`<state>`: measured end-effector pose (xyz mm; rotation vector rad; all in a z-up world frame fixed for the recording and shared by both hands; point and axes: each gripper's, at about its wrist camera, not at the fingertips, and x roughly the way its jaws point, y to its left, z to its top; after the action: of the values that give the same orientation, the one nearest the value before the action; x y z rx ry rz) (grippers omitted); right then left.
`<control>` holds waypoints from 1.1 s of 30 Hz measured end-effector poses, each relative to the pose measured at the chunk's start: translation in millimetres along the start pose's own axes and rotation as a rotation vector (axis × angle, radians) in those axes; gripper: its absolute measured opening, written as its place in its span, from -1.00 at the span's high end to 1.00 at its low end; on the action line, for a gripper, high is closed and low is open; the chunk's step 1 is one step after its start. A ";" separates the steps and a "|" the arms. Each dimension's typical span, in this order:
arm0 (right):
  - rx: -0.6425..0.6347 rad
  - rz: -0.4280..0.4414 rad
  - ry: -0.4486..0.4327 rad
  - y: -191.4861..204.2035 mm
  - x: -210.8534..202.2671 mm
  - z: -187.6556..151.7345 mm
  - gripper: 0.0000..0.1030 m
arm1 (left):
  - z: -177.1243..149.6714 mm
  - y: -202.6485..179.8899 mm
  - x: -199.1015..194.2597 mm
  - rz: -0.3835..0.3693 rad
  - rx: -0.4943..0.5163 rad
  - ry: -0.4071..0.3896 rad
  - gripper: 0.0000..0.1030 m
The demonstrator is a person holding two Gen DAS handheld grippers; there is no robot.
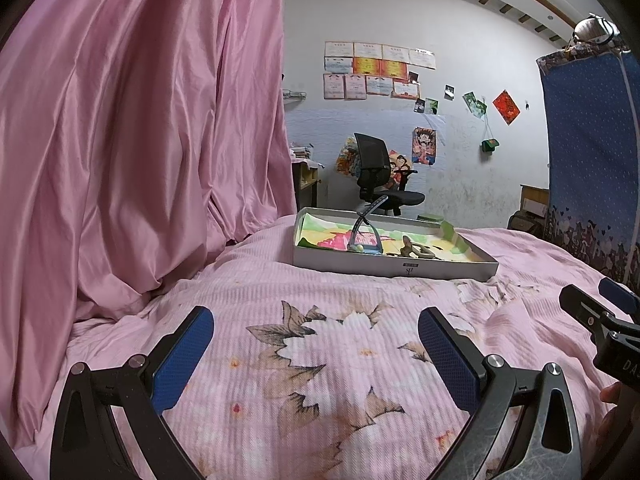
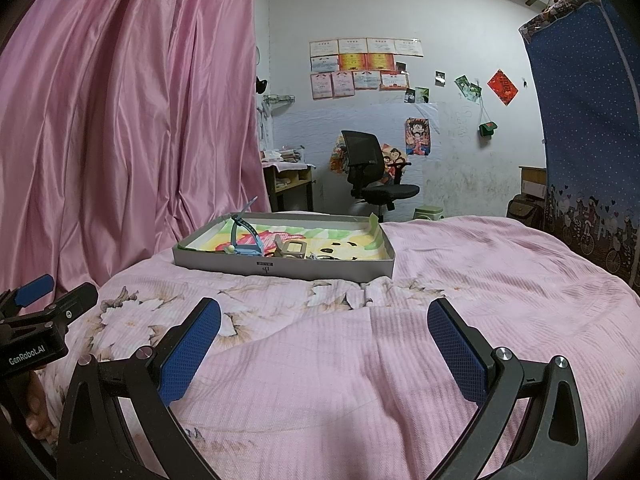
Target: Organize jewelry
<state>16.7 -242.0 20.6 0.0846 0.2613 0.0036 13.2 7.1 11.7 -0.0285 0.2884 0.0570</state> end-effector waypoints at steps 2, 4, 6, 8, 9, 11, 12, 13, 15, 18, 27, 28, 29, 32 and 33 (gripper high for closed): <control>0.000 0.000 0.000 0.1 0.4 0.0 -0.97 | -0.1 -0.9 -0.3 0.000 0.000 0.000 -1.00; 0.000 0.001 0.000 0.1 0.4 -0.3 -0.97 | -0.2 -1.1 -0.3 0.000 -0.002 0.000 -1.00; -0.001 0.001 0.004 0.3 0.9 -0.1 -0.97 | -0.2 -1.2 -0.5 -0.001 -0.001 -0.001 -1.00; -0.001 0.001 0.005 -0.2 1.1 -1.5 -0.97 | -0.2 -1.2 -0.4 0.000 0.001 -0.002 -1.00; -0.002 0.001 0.004 -0.4 1.1 -1.9 -0.97 | -0.3 -1.1 -0.3 0.000 0.000 -0.002 -1.00; -0.001 0.002 0.004 -0.2 1.4 -1.4 -0.97 | -0.3 -1.2 -0.4 0.000 -0.002 0.000 -1.00; -0.001 0.002 0.004 -0.3 1.6 -2.0 -0.97 | -0.4 -1.3 -0.7 0.000 -0.001 -0.001 -1.00; -0.001 0.002 0.004 -0.3 1.6 -2.1 -0.97 | -0.3 -1.3 -0.6 -0.001 -0.002 0.000 -1.00; -0.002 0.002 0.005 -0.3 1.7 -1.7 -0.97 | -0.4 -1.3 -0.8 0.000 -0.001 -0.001 -1.00; -0.001 0.002 0.005 -0.1 1.4 -1.1 -0.97 | -0.4 -1.4 -0.8 0.000 0.000 -0.001 -1.00; -0.002 0.002 0.005 0.0 1.5 -1.4 -0.97 | -0.4 -1.8 -0.9 0.001 -0.003 -0.001 -1.00; -0.002 0.002 0.005 0.0 1.5 -1.4 -0.97 | -0.3 -2.1 -0.7 0.000 -0.002 -0.001 -1.00; -0.002 0.002 0.005 0.0 1.6 -1.1 -0.97 | -0.5 -1.7 -0.7 0.000 0.000 -0.001 -1.00; -0.001 0.002 0.006 -0.1 1.6 -1.1 -0.97 | -0.5 -1.6 -0.7 0.000 0.000 -0.001 -1.00; -0.001 0.002 0.006 0.0 1.7 -1.1 -0.97 | -0.5 -2.0 -0.5 -0.001 0.000 -0.001 -1.00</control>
<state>18.0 -241.9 19.1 0.0840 0.2676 0.0059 12.7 5.0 11.4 -0.0284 0.2873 0.0564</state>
